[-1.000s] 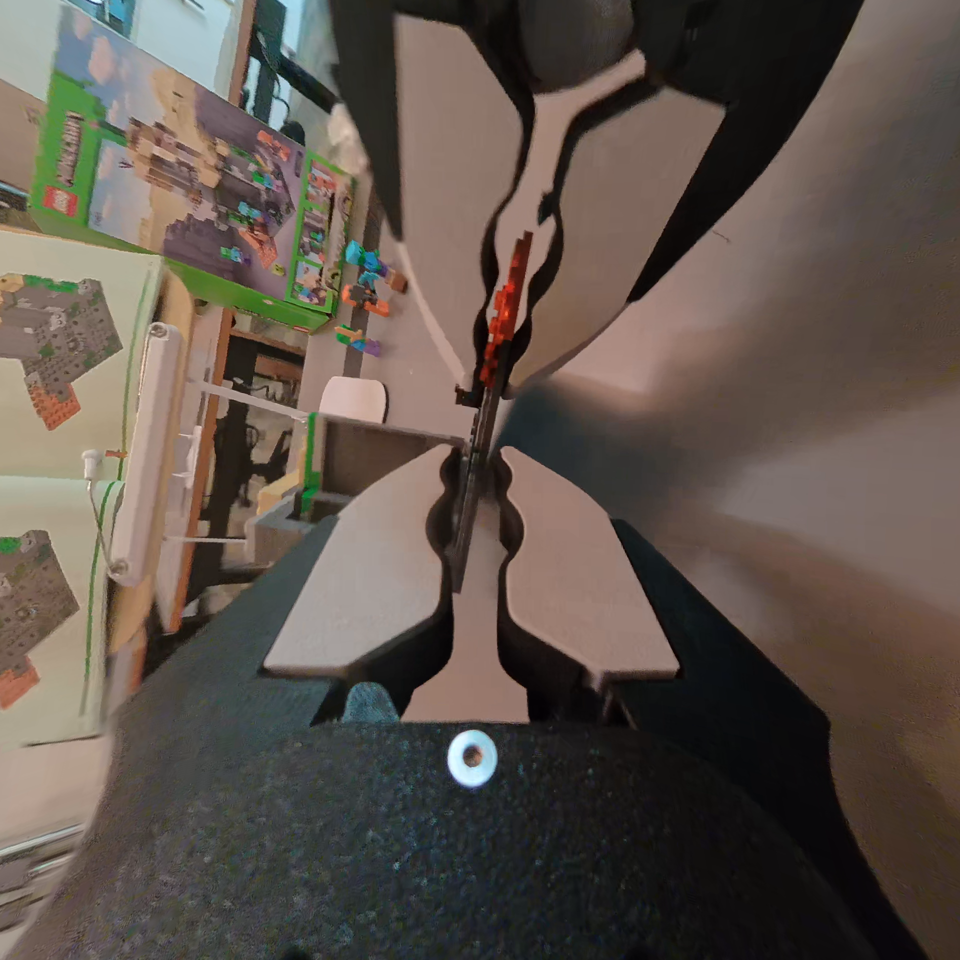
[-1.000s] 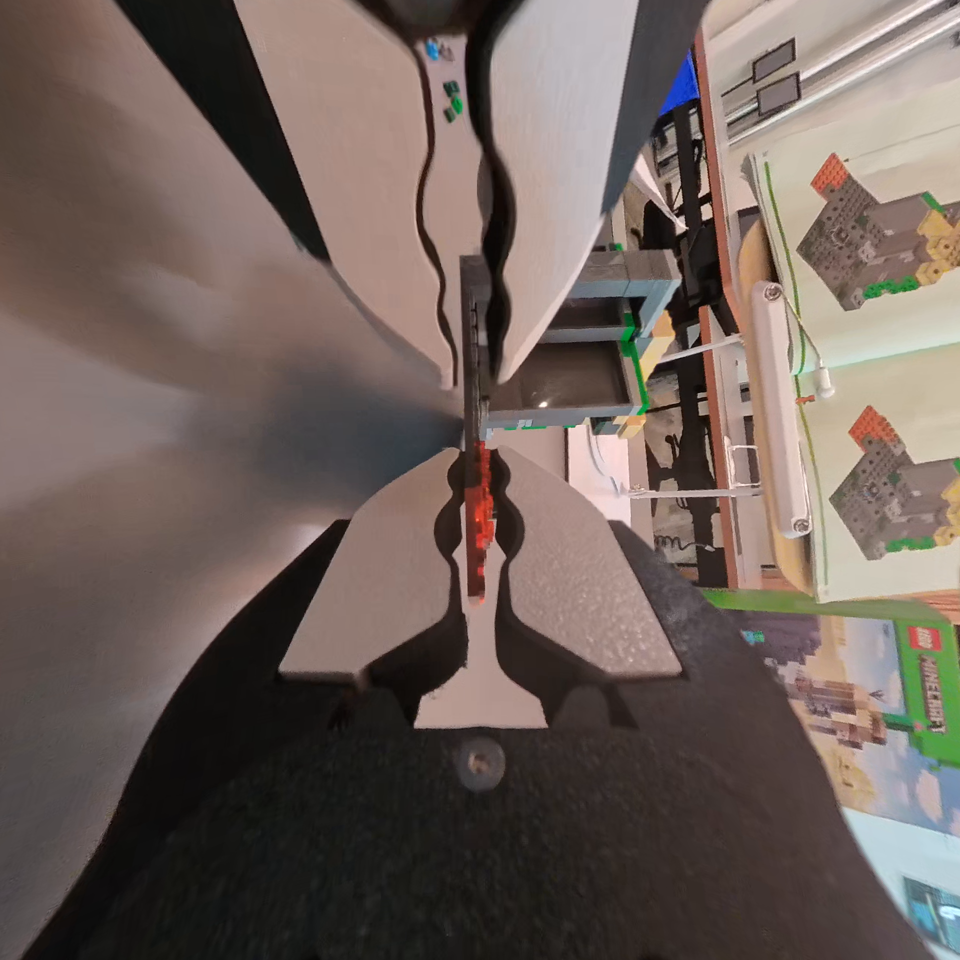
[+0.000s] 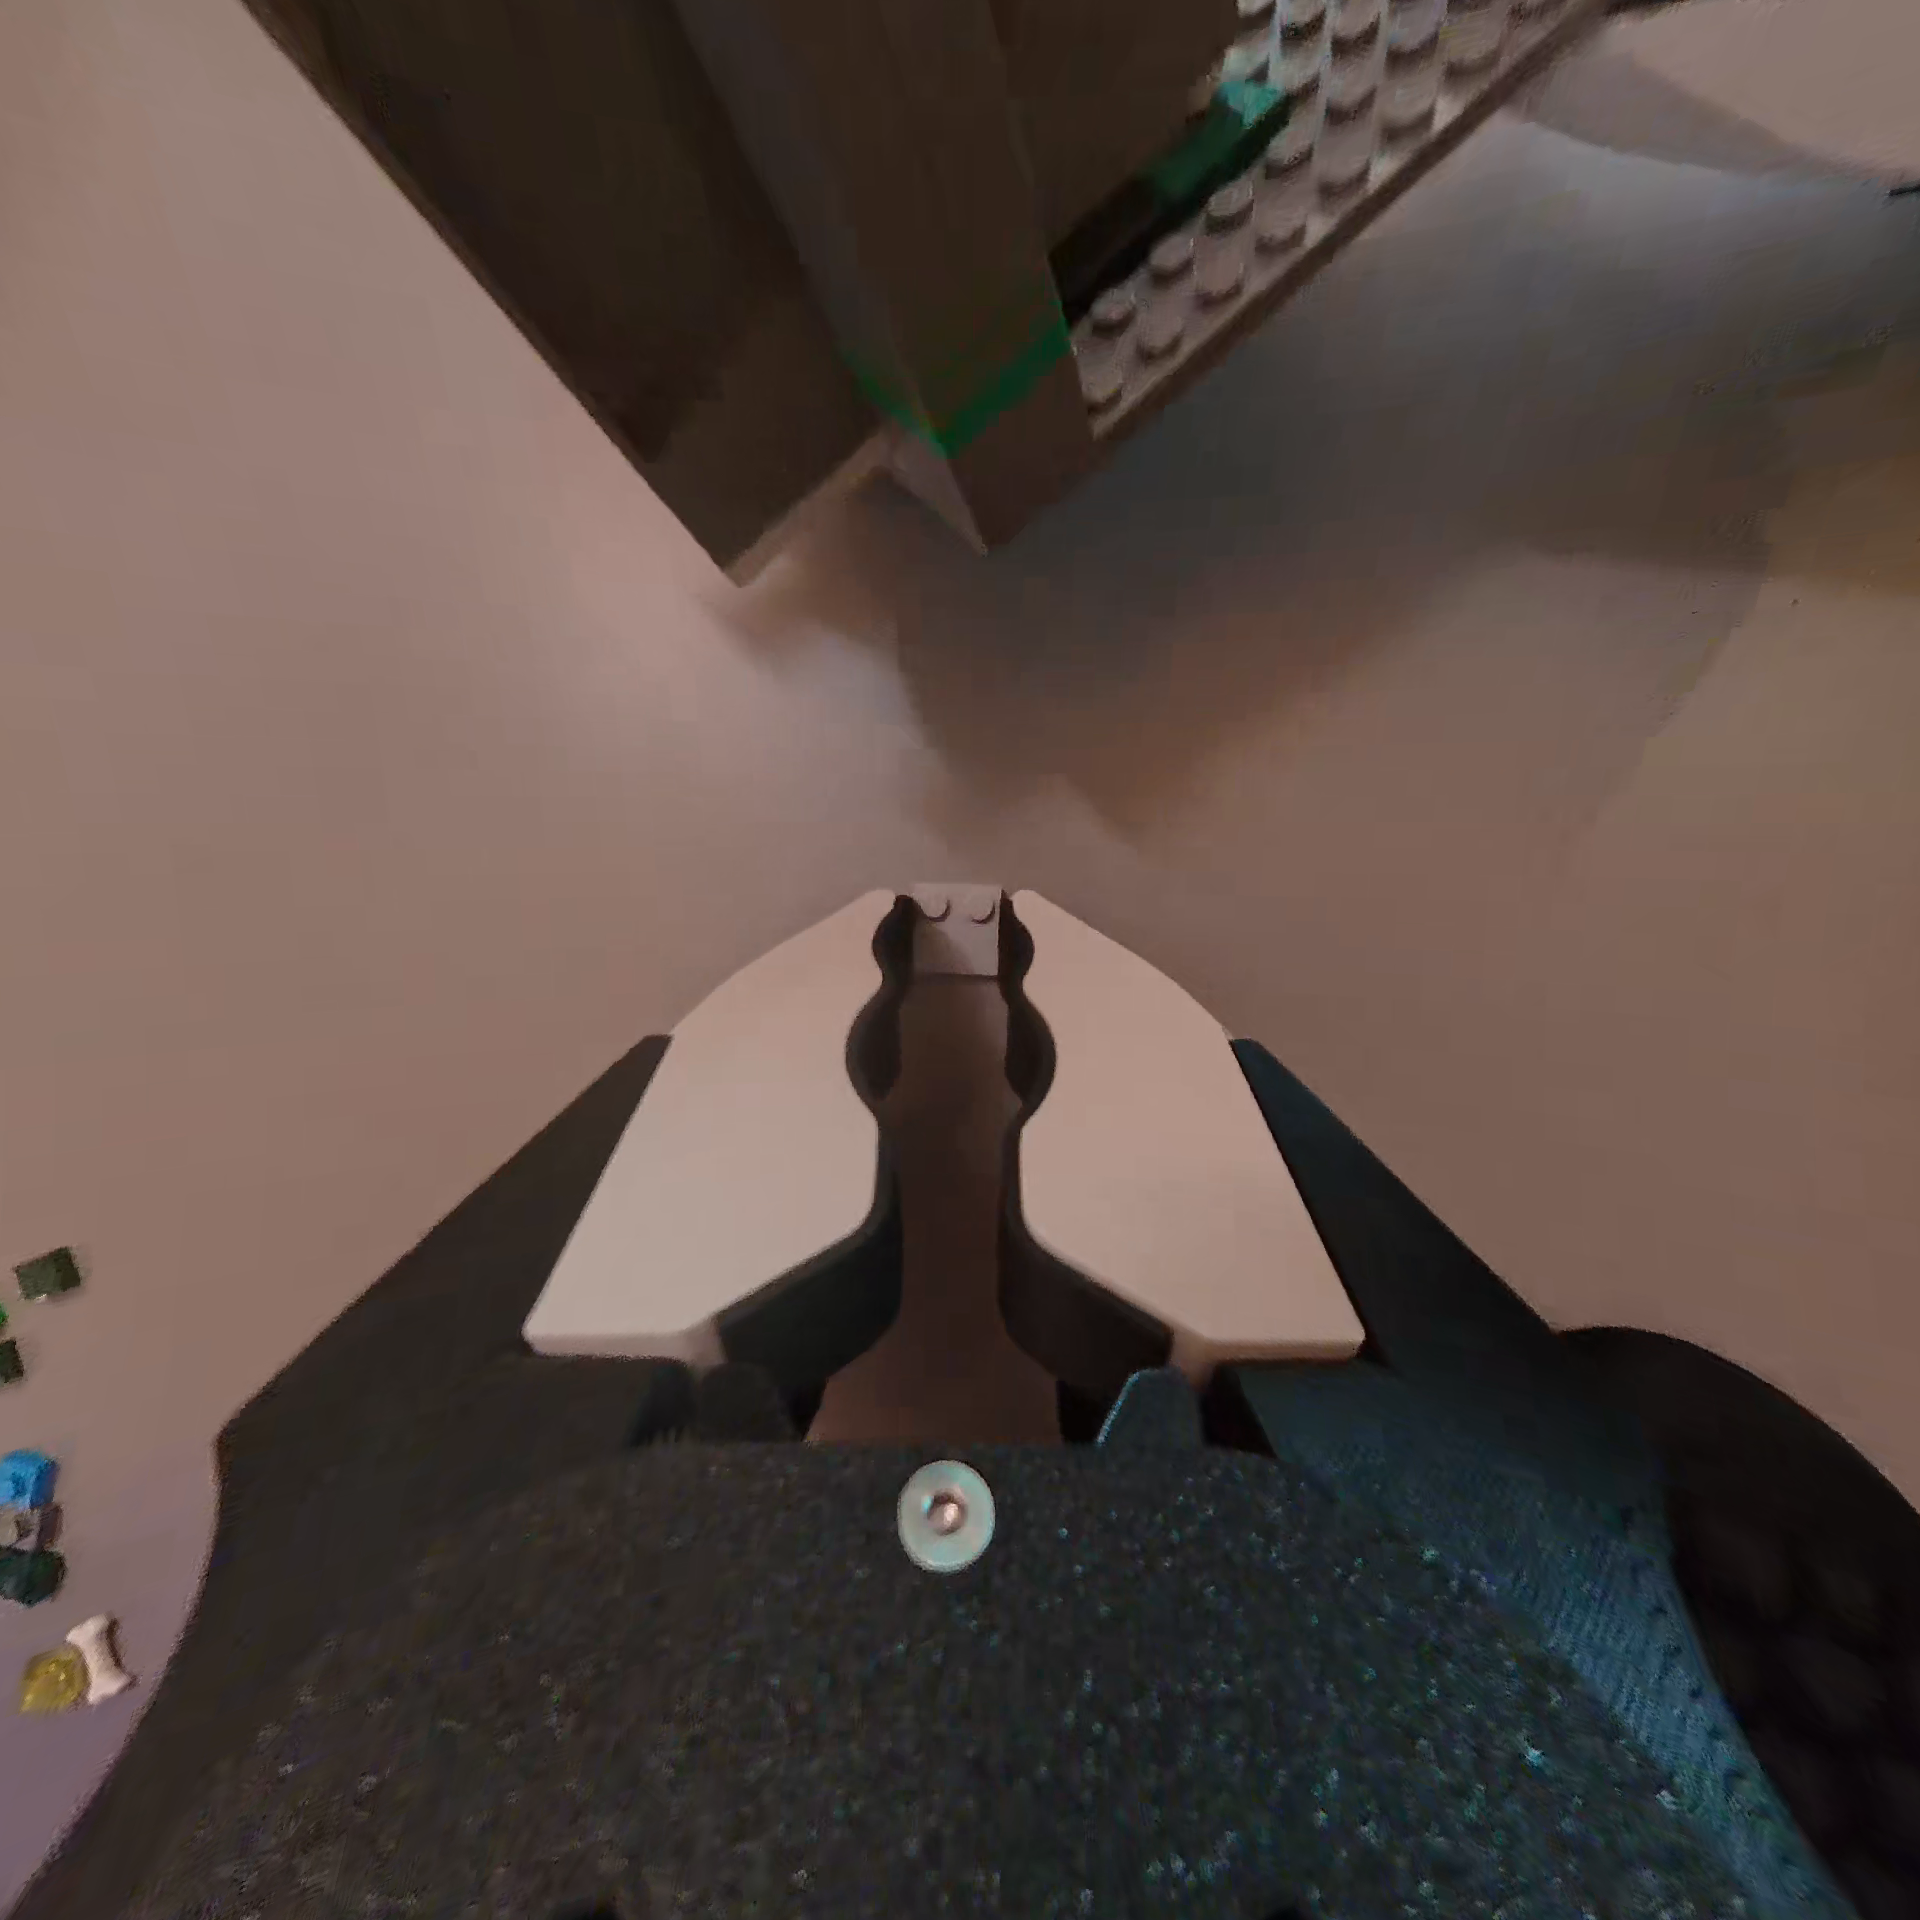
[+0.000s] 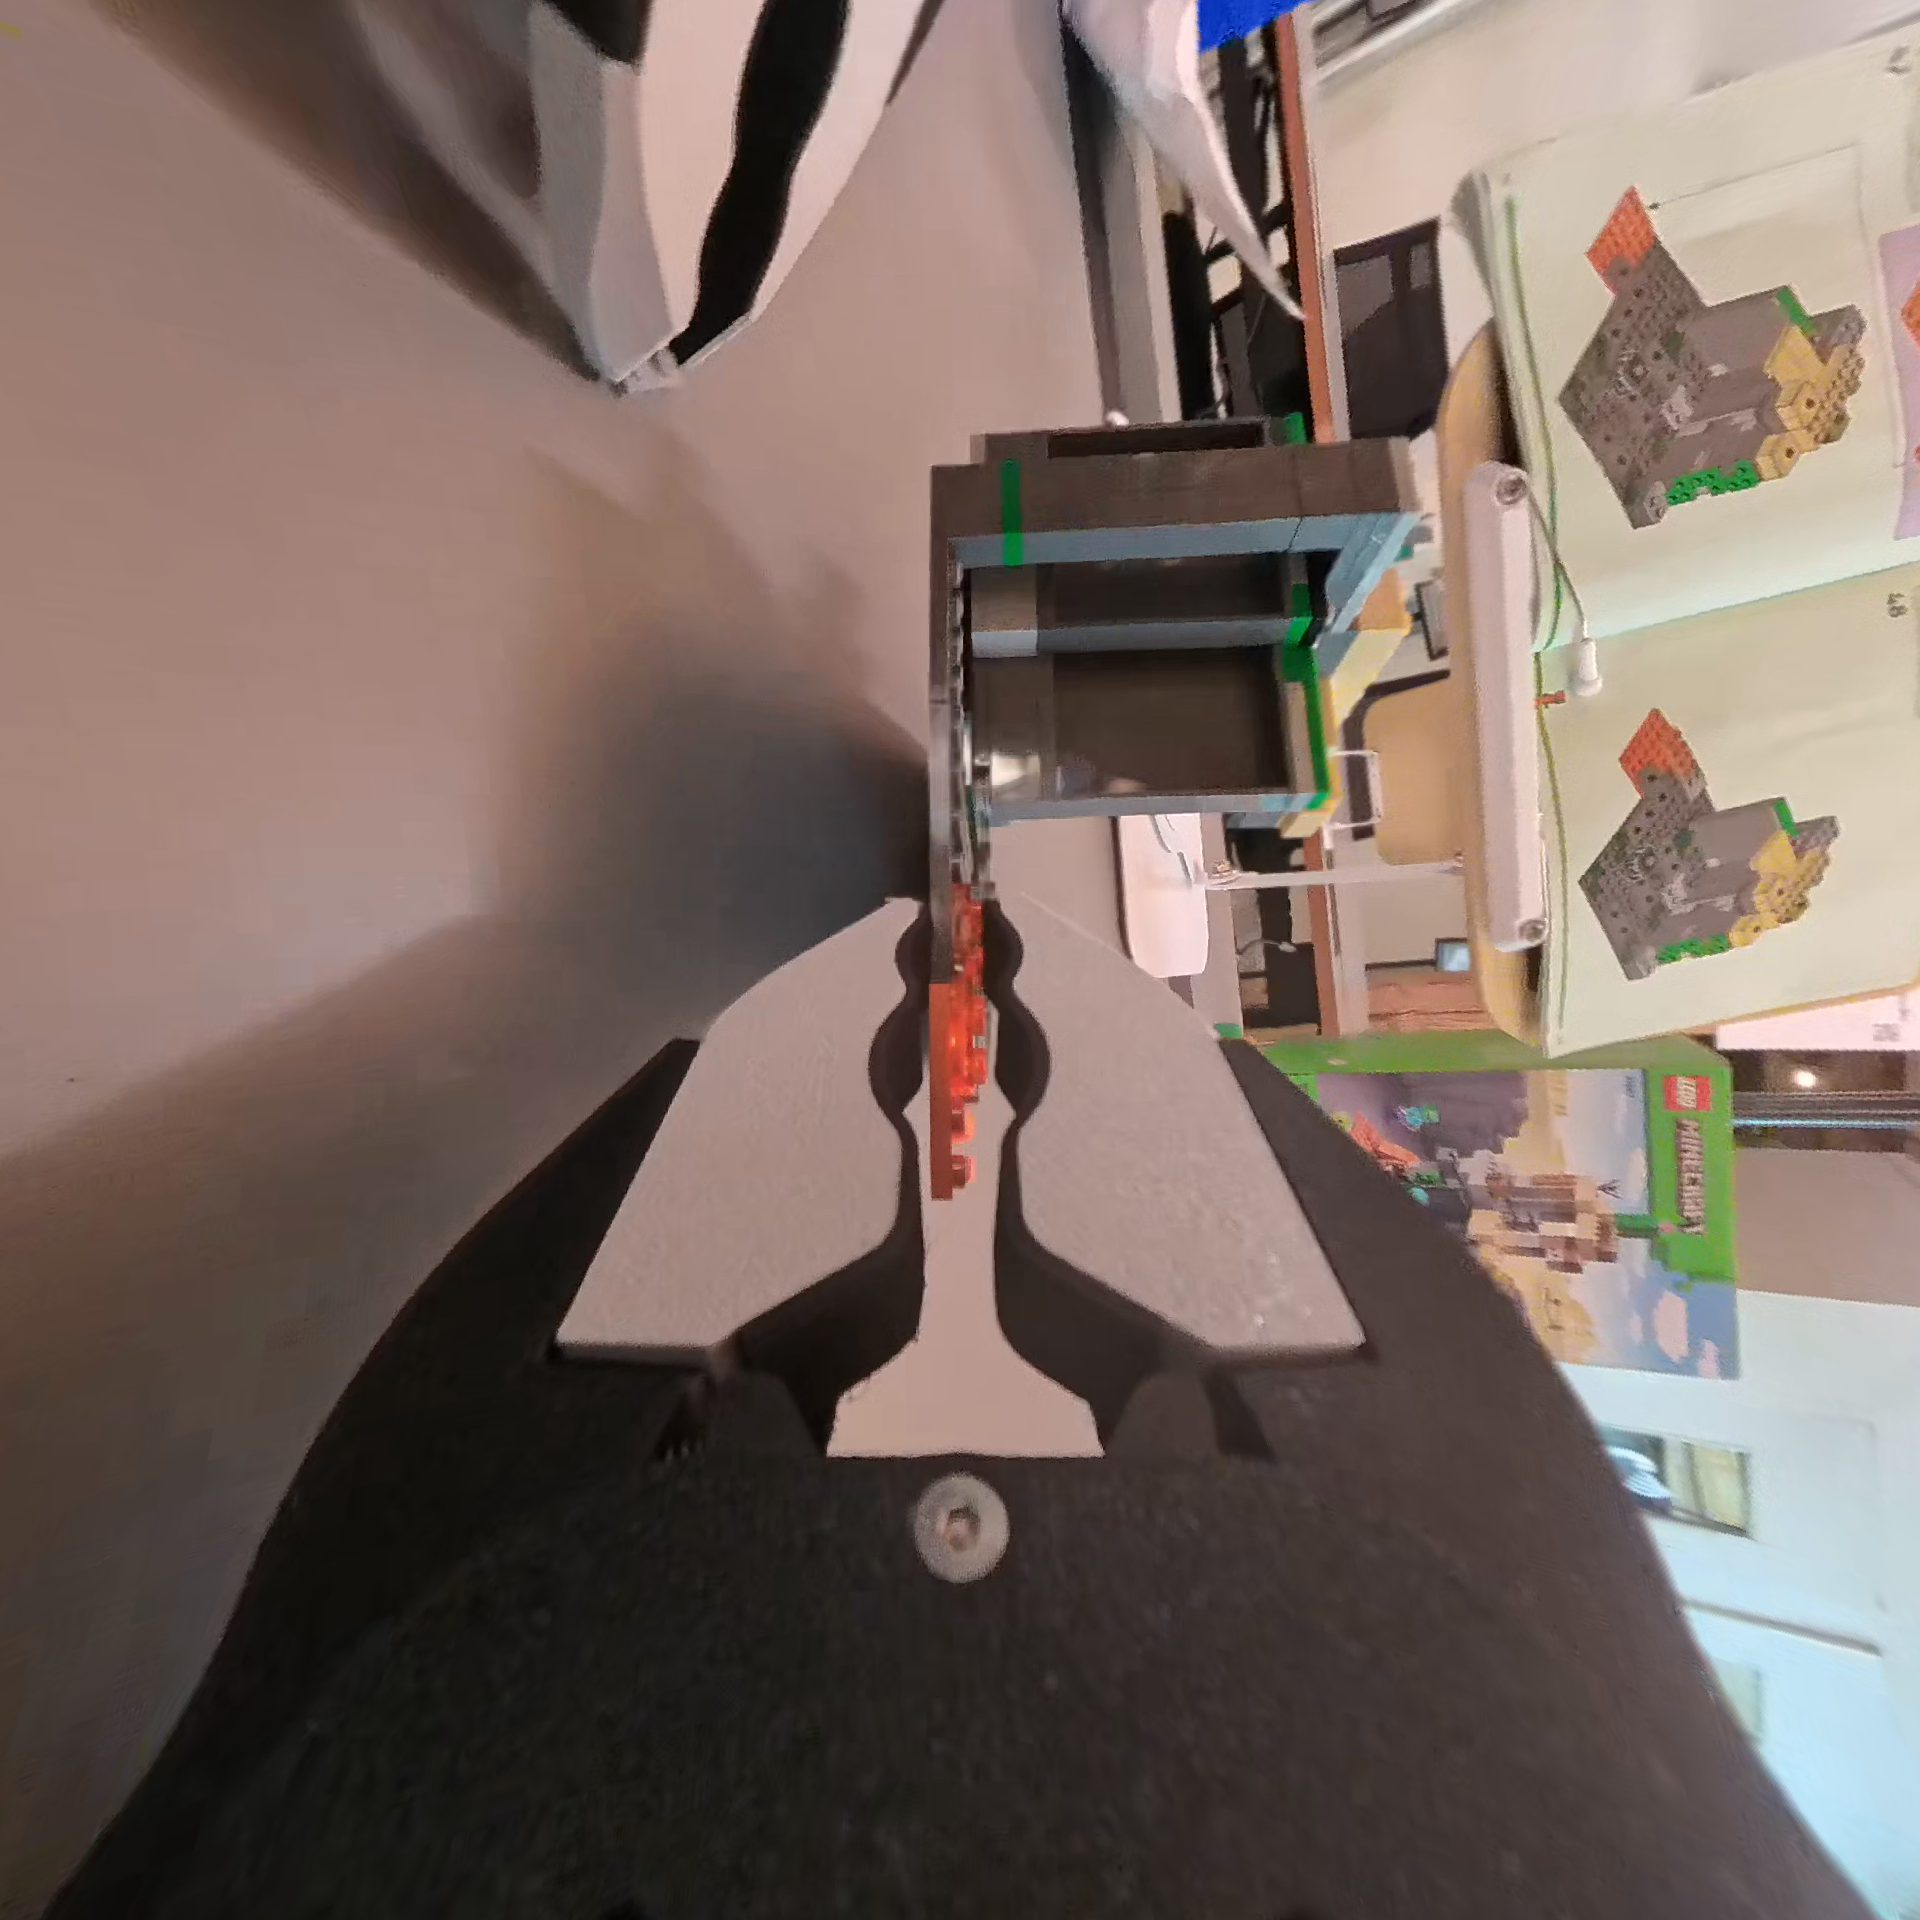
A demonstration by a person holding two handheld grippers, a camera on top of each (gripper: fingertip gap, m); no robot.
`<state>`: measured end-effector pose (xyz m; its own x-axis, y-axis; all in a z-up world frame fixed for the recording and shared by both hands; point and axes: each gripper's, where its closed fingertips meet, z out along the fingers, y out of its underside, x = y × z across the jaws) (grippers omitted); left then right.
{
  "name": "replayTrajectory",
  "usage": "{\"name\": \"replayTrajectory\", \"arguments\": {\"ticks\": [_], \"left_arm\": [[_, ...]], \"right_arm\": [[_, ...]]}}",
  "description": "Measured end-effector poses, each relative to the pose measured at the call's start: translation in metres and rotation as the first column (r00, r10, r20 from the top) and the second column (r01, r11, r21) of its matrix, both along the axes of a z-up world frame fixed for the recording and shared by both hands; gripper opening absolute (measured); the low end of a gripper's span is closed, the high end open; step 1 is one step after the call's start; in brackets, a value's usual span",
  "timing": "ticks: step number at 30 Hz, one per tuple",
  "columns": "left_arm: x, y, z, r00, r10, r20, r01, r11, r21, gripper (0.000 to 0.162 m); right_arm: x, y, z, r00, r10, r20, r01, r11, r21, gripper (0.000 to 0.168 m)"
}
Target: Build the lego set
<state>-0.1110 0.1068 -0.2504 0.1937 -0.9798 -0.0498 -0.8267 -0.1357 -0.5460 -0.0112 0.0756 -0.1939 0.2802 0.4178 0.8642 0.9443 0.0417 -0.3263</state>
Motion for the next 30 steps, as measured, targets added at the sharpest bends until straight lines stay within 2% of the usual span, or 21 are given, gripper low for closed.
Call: {"name": "replayTrajectory", "arguments": {"ticks": [10, 18, 26, 30], "left_arm": [[-0.01, -0.014, 0.024, 0.993, 0.027, 0.116, -0.027, 1.0, 0.004, 0.015], [-0.007, -0.023, 0.025, 0.99, 0.0, 0.138, -0.003, 1.0, 0.019, 0.015], [0.003, -0.023, 0.03, 0.983, -0.017, 0.185, 0.011, 0.999, 0.033, 0.015], [0.008, -0.021, 0.03, 0.979, -0.018, 0.205, 0.011, 0.999, 0.038, 0.015]], "right_arm": [[-0.025, 0.008, -0.037, 0.991, -0.013, 0.135, 0.024, 0.997, -0.076, 0.014], [-0.03, 0.006, -0.041, 0.993, 0.019, 0.118, -0.005, 0.992, -0.123, 0.016], [-0.041, -0.005, -0.045, 0.985, 0.169, 0.03, -0.159, 0.966, -0.203, 0.019], [-0.043, -0.008, -0.045, 0.98, 0.196, -0.022, -0.195, 0.947, -0.257, 0.022]]}}
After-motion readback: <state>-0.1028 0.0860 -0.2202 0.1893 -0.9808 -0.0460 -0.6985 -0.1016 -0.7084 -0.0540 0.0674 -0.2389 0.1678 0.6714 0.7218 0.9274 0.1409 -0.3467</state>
